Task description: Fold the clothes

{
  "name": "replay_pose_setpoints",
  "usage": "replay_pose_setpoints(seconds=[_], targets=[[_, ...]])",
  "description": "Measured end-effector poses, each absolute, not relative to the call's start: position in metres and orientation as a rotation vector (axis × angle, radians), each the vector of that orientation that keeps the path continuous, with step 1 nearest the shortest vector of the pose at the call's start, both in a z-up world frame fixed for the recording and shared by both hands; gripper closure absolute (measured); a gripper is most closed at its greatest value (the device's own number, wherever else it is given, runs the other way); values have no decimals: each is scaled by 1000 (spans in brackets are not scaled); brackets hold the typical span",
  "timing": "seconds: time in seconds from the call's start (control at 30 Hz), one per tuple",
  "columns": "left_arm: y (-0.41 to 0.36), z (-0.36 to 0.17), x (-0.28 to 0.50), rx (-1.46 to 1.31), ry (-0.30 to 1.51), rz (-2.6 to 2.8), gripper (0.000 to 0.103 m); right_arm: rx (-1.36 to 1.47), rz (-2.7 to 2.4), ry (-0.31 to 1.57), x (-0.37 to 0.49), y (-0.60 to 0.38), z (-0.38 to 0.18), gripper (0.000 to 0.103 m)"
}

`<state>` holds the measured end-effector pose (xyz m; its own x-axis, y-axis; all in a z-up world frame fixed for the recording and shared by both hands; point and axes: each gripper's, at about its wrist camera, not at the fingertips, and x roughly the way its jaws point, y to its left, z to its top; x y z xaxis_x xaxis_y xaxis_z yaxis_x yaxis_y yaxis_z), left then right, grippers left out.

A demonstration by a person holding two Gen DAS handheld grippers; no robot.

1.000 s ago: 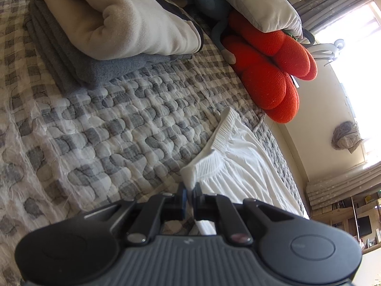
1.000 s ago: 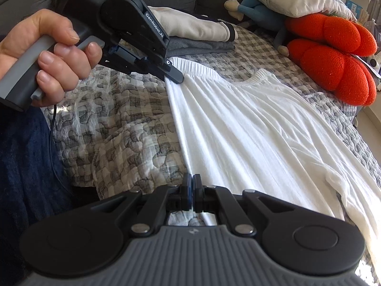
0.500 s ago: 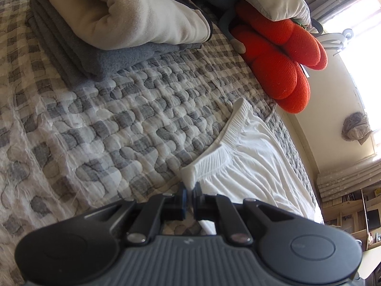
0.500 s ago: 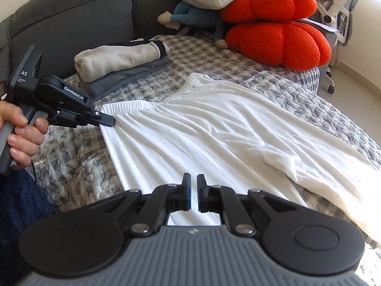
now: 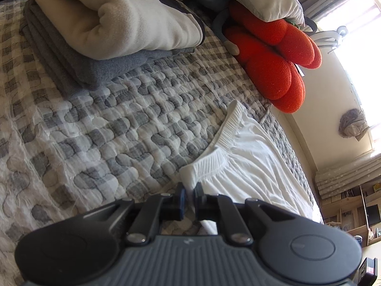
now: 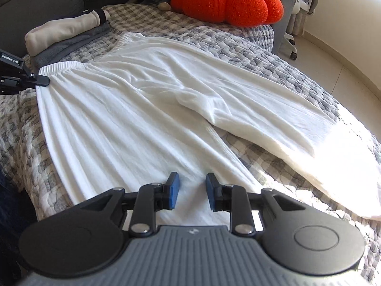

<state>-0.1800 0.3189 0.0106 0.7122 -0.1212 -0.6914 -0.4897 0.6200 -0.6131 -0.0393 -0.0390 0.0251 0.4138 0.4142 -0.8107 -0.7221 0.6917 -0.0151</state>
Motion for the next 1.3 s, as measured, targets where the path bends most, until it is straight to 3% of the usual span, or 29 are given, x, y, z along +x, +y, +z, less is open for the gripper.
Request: replay_pose_setpoints(seconds=[0.1, 0.37, 0.5, 0.6, 0.93, 1.3], targets=[[323, 9, -181, -933, 766, 243, 93, -352, 670, 891, -29, -62, 27, 63], [330, 4, -184, -1020, 760, 249, 86, -218, 522, 909, -7, -113, 28, 60], [332, 6, -189, -1053, 734, 259, 64, -170, 446, 919, 3, -129, 28, 54], [332, 18, -196, -1040, 661, 272, 56, -161, 382, 922, 7, -133, 28, 49], [308, 47, -156, -810, 687, 281, 58, -135, 332, 888, 14, -130, 34, 49], [265, 50, -43, -514, 741, 247, 57, -138, 281, 822, 19, -133, 37, 49]])
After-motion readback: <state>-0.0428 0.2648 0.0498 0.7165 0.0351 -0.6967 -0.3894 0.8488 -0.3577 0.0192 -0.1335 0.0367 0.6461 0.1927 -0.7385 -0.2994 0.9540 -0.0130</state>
